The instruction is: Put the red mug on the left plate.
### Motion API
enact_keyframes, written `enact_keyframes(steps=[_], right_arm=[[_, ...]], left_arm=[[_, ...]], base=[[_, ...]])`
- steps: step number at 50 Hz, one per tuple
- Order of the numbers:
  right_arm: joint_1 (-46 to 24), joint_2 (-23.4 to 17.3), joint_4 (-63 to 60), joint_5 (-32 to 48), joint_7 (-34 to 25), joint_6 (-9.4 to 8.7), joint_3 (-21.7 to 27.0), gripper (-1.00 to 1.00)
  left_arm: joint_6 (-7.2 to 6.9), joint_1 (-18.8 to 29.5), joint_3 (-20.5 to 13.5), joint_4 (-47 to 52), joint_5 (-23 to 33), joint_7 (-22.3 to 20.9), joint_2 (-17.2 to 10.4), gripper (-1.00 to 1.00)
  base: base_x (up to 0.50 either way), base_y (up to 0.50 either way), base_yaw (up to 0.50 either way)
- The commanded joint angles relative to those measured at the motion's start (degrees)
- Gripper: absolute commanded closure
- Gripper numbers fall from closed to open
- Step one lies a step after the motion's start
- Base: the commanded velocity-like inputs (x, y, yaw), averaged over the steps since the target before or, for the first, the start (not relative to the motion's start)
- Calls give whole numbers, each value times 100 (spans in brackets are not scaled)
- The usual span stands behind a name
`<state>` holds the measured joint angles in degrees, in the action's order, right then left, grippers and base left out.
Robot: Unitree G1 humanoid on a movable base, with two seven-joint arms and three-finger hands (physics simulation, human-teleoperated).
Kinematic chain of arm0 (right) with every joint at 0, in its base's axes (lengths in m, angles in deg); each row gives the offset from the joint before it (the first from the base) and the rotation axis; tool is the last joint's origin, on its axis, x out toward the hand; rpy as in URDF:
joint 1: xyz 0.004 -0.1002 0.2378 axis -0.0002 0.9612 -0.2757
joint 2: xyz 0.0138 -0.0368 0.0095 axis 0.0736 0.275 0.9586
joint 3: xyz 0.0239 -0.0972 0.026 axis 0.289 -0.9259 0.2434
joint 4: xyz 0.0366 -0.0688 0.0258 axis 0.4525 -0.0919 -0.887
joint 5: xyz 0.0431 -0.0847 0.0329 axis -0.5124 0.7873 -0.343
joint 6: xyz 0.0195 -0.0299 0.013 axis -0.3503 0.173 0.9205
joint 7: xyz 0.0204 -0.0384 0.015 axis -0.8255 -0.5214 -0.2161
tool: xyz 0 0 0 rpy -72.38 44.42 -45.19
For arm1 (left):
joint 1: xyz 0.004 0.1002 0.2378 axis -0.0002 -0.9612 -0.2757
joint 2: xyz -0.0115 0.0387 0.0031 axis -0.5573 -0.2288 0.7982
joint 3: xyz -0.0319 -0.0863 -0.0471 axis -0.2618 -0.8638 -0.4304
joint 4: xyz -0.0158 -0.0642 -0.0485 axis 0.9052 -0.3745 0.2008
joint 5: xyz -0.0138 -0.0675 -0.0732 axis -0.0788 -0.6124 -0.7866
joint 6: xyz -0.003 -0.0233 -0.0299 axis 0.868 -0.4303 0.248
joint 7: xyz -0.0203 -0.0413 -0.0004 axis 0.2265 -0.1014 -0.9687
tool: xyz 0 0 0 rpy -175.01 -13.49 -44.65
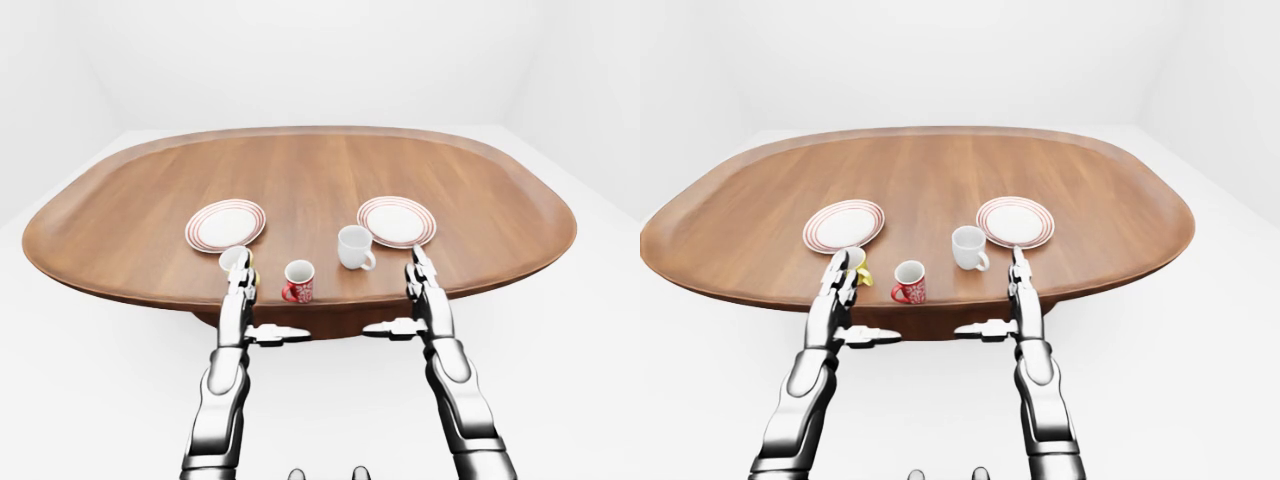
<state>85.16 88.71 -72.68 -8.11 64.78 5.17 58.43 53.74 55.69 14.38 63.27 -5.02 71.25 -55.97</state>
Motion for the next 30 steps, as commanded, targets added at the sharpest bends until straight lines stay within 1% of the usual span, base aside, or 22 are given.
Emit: enact_keyframes(steps=[1, 6, 12, 14, 16, 17, 18, 19, 20, 21, 22, 24, 25, 27, 30], right_arm=[[-118, -79, 222, -64, -82, 7, 140, -100], [-181, -84, 315, -68, -89, 18, 142, -100], [-132, -82, 228, 14, -103, -31, 89, -100], [38, -89, -20, 60, -162, -82, 54, -100], [378, -116, -469, 144, -301, -115, -6, -100], [570, -113, -704, 197, -355, -82, -30, -100], [797, -94, -967, 207, -404, 13, -38, -100], [1358, -68, -1554, 127, -508, 280, -33, -100], [1595, -52, -1768, 73, -584, 418, -12, -100], [1887, -37, -1973, -22, -690, 480, 24, -100], [2069, -20, -2083, -112, -791, 480, 57, -100], [2372, 16, -2211, -244, -974, 480, 128, -100], [2507, 67, -2235, -235, -960, 480, 188, -100], [2539, 113, -2196, -210, -1000, 480, 202, -100], [2451, 130, -2107, -134, -998, 480, 190, -100]], left_arm=[[10, -101, -82, 141, -45, -177, -46, -100], [-1, -67, -107, 100, -54, -171, -52, -100], [-3, -92, -105, 133, -43, -171, -52, -100], [-28, -196, -96, 291, -30, -164, -46, -100], [-3, -401, -92, 578, -23, -153, -32, -100], [16, -522, -99, 742, -26, -143, -24, -100], [40, -664, -116, 928, -37, -123, -10, -100], [177, -1076, -153, 1411, -59, -94, 19, -100], [323, -1358, -185, 1697, -83, -101, 40, -100], [434, -1538, -216, 1860, -124, -136, 57, -100], [499, -1695, -255, 2002, -190, -183, 76, -100], [499, -1994, -348, 2236, -331, -321, 113, -100], [499, -2158, -400, 2333, -388, -421, 123, -100], [499, -2180, -517, 2328, -433, -462, 183, -100], [499, -2167, -565, 2317, -454, -549, 230, -100]], base=[[0, 0, 0], [0, 0, 0], [0, 0, 0], [0, 0, 0], [0, 0, 0], [0, 0, 0], [0, 0, 0], [0, 0, 0], [0, 0, 0], [0, 0, 0], [0, 0, 0], [0, 0, 0], [0, 0, 0], [0, 0, 0], [0, 0, 0]])
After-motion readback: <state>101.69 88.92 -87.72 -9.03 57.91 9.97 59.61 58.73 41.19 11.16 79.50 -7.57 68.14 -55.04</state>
